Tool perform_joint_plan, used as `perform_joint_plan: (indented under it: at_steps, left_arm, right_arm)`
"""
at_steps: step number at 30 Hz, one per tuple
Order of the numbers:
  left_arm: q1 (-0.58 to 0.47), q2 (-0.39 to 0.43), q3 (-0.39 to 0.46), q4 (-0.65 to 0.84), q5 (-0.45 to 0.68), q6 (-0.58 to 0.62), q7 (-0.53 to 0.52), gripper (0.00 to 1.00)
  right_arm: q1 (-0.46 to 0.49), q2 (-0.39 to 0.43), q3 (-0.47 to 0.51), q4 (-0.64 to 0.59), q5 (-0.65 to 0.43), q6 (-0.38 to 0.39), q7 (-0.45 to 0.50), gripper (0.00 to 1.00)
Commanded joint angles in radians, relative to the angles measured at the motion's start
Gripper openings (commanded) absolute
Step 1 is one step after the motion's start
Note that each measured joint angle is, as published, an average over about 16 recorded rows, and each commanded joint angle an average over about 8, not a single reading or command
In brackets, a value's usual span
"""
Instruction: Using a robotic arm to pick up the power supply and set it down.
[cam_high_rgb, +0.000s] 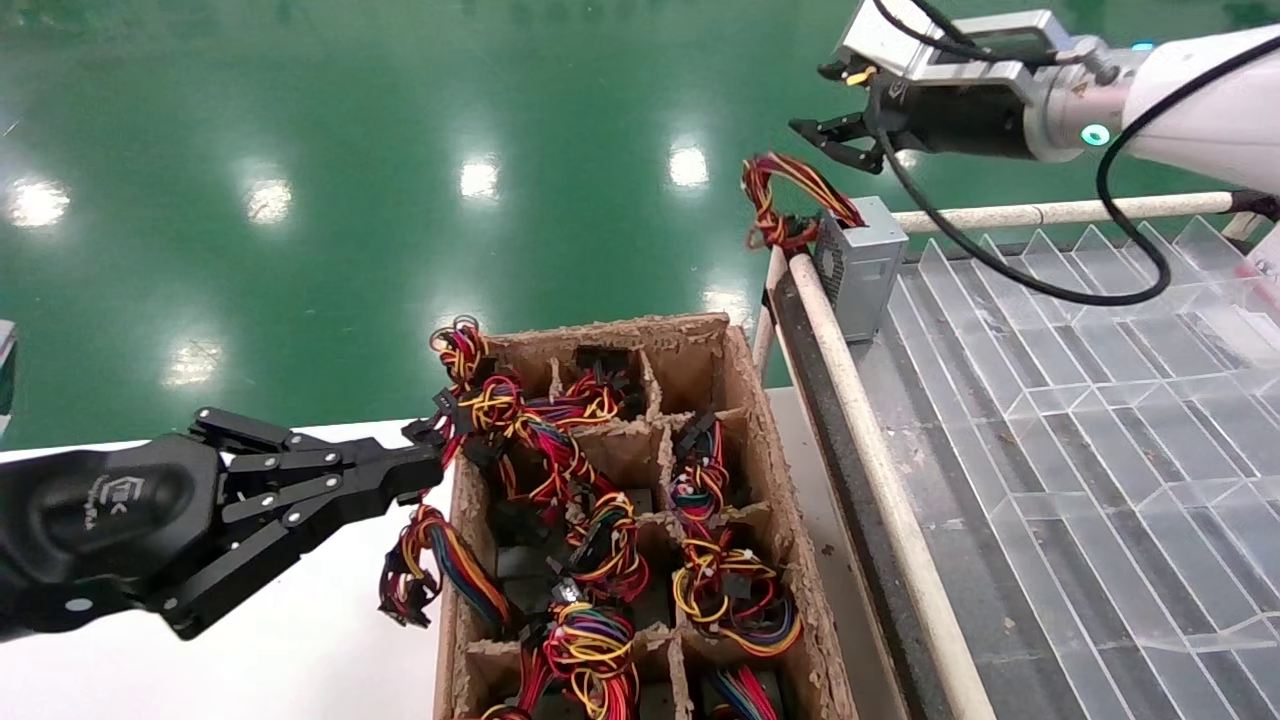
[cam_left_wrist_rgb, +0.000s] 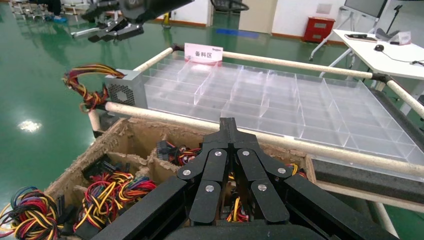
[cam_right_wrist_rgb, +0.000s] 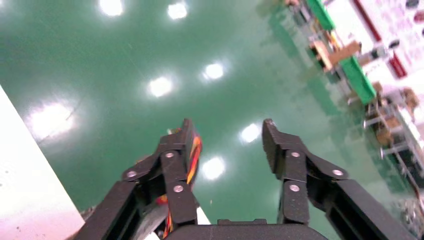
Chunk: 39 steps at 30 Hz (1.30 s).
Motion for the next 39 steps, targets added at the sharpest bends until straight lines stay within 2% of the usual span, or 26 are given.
perform_joint_plan:
  at_steps: [1,5,9,17,39]
  left_arm:
    - [0.000,0.000,0.000,0.000,0.000,0.000,0.000,0.00]
    - [0.000,0.000,0.000,0.000,0.000,0.000,0.000,0.00]
    - [0.000,0.000,0.000,0.000,0.000,0.000,0.000,0.00]
    - [0.000,0.000,0.000,0.000,0.000,0.000,0.000,0.98]
    - [0.000,0.000,0.000,0.000,0.000,0.000,0.000,1.00]
  right_arm:
    - [0.006,0.010,0.007,0.004,0.010,-0.032,-0.008,1.00]
    - [-0.010,0.033,0.021,0.033,0.038,-0.071,-0.014,1.00]
    - [-0.054,0.062,0.031,0.094,0.077,-0.100,0.021,1.00]
    - [-0.182,0.139,0.055,0.258,0.183,-0.171,0.119,1.00]
    - [-0.545,0.358,0.125,0.728,0.487,-0.376,0.400,1.00]
